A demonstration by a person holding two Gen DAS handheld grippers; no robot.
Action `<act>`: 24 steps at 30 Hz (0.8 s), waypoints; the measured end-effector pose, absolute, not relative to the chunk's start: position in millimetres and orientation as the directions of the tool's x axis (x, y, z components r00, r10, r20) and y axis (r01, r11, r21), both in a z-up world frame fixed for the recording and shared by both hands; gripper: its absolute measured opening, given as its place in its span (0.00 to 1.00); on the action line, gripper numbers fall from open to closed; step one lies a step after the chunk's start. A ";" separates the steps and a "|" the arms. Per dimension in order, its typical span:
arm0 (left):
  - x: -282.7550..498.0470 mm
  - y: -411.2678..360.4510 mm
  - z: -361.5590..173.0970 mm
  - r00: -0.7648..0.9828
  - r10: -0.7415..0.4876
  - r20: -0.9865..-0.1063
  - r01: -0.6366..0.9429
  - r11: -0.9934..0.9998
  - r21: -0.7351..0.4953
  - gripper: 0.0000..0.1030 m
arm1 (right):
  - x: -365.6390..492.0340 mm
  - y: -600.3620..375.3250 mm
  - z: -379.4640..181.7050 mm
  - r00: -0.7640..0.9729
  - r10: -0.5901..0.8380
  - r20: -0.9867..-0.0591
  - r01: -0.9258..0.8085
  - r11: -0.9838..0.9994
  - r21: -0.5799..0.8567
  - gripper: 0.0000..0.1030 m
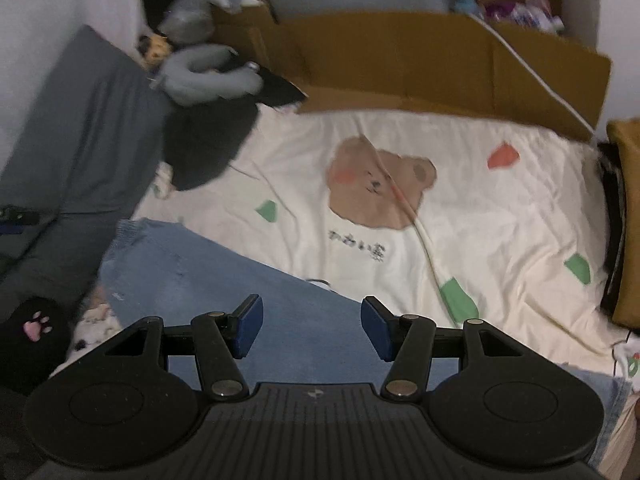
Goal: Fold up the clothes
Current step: 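Open both tools and lift them away from the pants, then move the right tool down to the folded edge of the denim leg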
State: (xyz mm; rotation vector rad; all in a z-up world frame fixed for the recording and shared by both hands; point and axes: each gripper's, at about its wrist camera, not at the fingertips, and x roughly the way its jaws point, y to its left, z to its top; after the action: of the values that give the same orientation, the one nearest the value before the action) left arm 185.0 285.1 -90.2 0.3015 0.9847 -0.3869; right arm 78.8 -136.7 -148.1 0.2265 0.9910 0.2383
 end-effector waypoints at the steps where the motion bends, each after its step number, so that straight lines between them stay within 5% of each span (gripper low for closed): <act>1: 184.2 283.6 -85.7 0.493 -0.178 -0.852 0.442 0.894 0.068 0.80 | 74.9 -136.9 -138.2 0.534 0.302 -0.790 -0.101 0.950 0.295 0.60; 11: 161.9 249.8 -68.7 0.428 -0.342 -0.837 0.559 0.827 -0.052 0.86 | 34.0 -149.2 -25.0 0.622 0.285 -0.729 -0.091 0.951 0.294 0.61; 14: 160.0 228.4 -68.1 0.389 -0.415 -0.822 0.672 0.739 -0.054 0.88 | 17.9 -157.4 16.8 0.642 0.266 -0.719 -0.038 0.948 0.316 0.68; 24: 136.6 204.9 -66.7 0.377 -0.436 -0.817 0.731 0.682 -0.028 0.90 | 0.7 -185.9 133.2 0.745 0.199 -0.637 -0.011 0.958 0.286 0.77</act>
State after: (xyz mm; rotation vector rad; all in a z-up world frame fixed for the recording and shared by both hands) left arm 136.6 204.9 -66.7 0.3677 0.9122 -0.7678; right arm 0.7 -185.9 133.2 0.2729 0.7235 0.1167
